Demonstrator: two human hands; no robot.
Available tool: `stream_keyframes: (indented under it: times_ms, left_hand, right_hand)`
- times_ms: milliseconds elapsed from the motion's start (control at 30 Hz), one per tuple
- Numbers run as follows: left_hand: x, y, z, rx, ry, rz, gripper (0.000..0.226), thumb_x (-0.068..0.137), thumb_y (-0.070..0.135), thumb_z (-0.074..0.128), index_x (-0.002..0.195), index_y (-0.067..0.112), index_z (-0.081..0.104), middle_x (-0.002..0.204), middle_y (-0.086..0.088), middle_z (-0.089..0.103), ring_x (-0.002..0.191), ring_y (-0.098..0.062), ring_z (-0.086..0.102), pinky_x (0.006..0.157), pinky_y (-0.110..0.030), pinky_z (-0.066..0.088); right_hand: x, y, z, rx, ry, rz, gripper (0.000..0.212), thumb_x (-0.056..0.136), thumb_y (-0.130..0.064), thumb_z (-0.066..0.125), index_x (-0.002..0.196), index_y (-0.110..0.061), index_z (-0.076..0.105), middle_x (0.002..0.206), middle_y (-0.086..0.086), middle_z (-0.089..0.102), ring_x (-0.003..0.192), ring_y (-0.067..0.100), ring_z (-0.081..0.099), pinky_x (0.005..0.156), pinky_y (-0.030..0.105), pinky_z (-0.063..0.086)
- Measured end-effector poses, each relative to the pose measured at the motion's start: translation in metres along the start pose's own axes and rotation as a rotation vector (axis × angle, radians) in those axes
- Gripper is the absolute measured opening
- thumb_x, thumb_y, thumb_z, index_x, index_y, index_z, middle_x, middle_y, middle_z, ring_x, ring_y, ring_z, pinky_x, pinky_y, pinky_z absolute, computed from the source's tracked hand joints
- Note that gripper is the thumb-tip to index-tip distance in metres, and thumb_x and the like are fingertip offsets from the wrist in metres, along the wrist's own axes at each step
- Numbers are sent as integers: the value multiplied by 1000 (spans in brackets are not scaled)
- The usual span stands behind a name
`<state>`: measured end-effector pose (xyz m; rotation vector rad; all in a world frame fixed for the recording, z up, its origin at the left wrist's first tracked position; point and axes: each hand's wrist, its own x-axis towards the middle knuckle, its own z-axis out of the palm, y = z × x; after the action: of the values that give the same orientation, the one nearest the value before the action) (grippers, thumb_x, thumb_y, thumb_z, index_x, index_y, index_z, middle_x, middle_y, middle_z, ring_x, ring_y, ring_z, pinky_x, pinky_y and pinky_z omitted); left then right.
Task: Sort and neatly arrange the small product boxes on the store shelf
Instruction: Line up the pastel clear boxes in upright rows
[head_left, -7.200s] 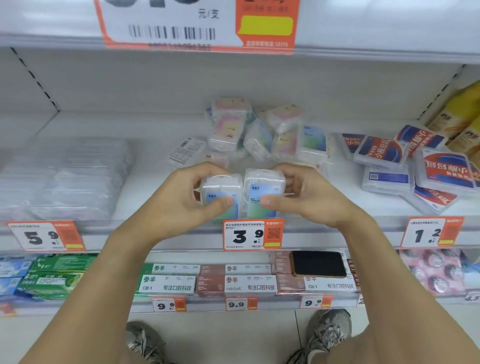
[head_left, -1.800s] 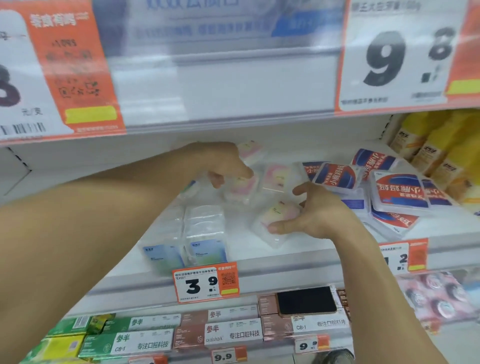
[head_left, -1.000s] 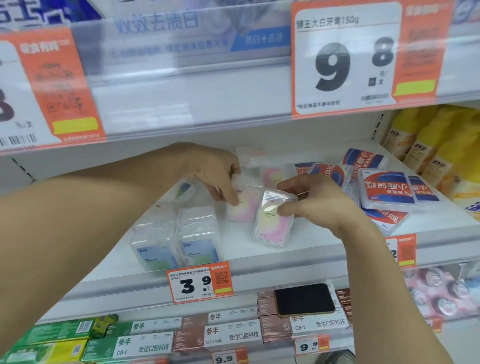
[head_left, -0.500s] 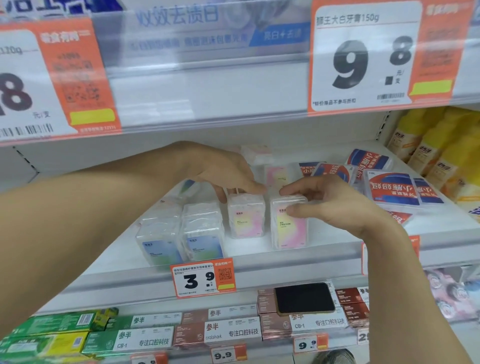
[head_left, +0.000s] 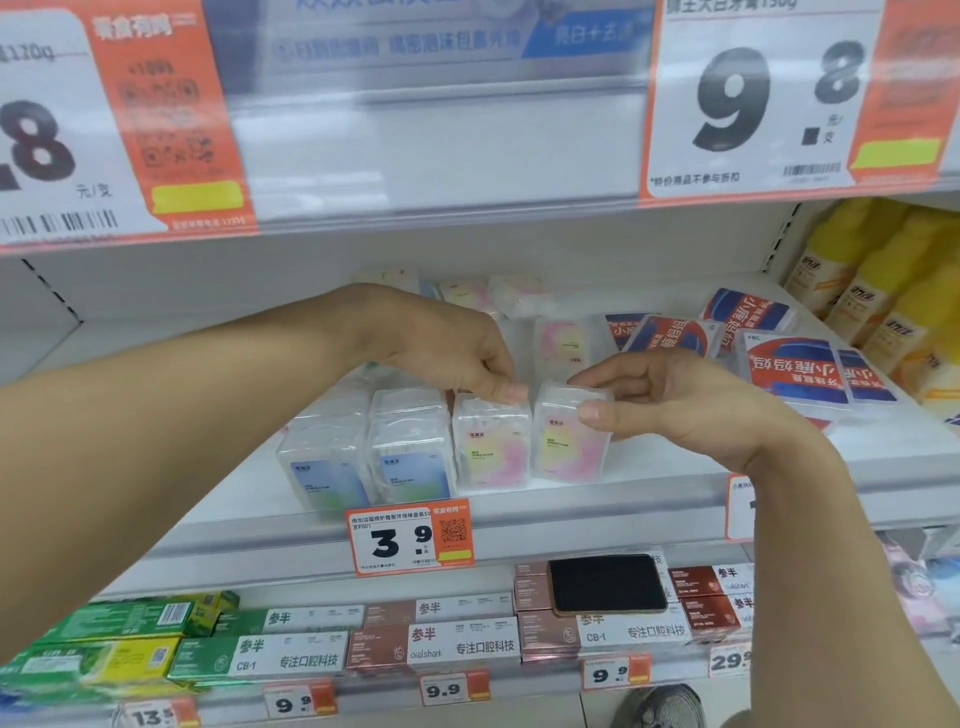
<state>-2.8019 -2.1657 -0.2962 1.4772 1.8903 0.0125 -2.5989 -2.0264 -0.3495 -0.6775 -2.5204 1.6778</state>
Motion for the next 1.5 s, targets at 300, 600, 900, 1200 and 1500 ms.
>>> stream_keyframes:
  times_ms: [300,600,900,1200,1500]
  left_hand:
    - [-8,1,9,94,-3,15,62,92,60,47,102,2,66,86,5,58,82,-13,54,94,-37,47]
    - [-11,2,13,82,8,-10,60,92,60,46,107,7,69,100,6,69,101,-20,63,104,-42,44]
    - [-12,0,25,83,158,26,63,89,62,48,95,3,69,73,-6,59,66,-21,50,66,-32,45]
    - [-15,1,23,85,107,20,60,90,61,47,99,5,68,82,3,58,78,-15,57,86,-38,52]
    - [-18,-6,-4,-100,382,5,39,92,53,51,97,21,73,95,8,74,91,-9,69,94,-33,52]
  right_hand:
    - [-5,-4,3,24,-192,61,62,68,-54,69,116,-15,72,110,1,76,109,17,69,101,41,52]
    - [-8,-6,4,58,-260,58,54,76,-45,65,118,-11,69,112,4,75,110,19,69,104,41,50]
    - [-5,-3,4,64,-259,46,72,66,-58,81,122,-15,67,117,4,73,114,21,67,107,50,46]
    - [-2,-2,6,59,-266,34,61,69,-45,74,119,-11,68,115,6,74,111,23,69,105,53,47]
    - [11,-4,-13,238,110,-9,25,95,-24,64,116,-11,68,110,9,75,101,22,72,86,27,59]
